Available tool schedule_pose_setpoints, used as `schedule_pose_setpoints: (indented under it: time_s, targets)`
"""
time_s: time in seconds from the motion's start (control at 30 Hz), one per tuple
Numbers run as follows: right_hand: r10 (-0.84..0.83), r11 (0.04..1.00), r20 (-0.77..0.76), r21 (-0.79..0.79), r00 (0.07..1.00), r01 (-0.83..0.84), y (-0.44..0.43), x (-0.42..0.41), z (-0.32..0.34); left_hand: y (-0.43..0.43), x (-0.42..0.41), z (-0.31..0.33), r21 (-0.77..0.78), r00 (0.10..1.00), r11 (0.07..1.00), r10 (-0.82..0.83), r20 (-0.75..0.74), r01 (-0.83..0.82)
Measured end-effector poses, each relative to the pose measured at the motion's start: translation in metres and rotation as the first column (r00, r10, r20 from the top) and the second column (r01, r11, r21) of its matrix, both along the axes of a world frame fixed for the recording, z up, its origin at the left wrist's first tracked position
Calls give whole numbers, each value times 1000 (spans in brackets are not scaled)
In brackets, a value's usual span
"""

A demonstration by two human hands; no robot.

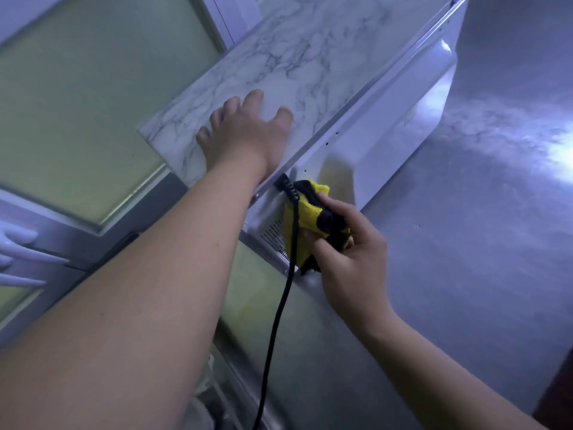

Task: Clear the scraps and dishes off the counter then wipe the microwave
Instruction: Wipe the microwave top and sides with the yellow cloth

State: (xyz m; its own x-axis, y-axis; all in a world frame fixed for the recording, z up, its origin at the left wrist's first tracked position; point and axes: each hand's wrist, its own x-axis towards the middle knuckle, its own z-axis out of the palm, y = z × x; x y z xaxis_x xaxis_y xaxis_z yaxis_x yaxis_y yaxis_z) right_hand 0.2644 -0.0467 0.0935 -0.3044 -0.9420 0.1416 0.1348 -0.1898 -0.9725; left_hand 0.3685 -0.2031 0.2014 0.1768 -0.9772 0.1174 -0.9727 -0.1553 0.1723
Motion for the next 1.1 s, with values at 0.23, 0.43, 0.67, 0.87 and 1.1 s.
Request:
schedule_pose_setpoints:
  time_s: [0.23,0.43,0.67,0.87,1.1]
  targets:
    - [62,951,-177,308,982,-5,10,6,-68,-1,0,-1,-11,1000,1000,1,-3,-1]
    - [80,927,-68,373,994,-49,38,-5,-65,1,0,0,-2,1000,1000,0,-16,-1]
    - [164,984,74,55,984,-169,18,2,-5,2,-2,0,21,1000,1000,3,-19,-3]
    - [35,999,-102,12,994,-34,6,14,-26,-1,-1,-3,6,1000,1000,4,-23,-4]
    - [156,890,-239,455,958,-32,17,1,-82,0,-2,-2,4,999,1000,6,-32,-6]
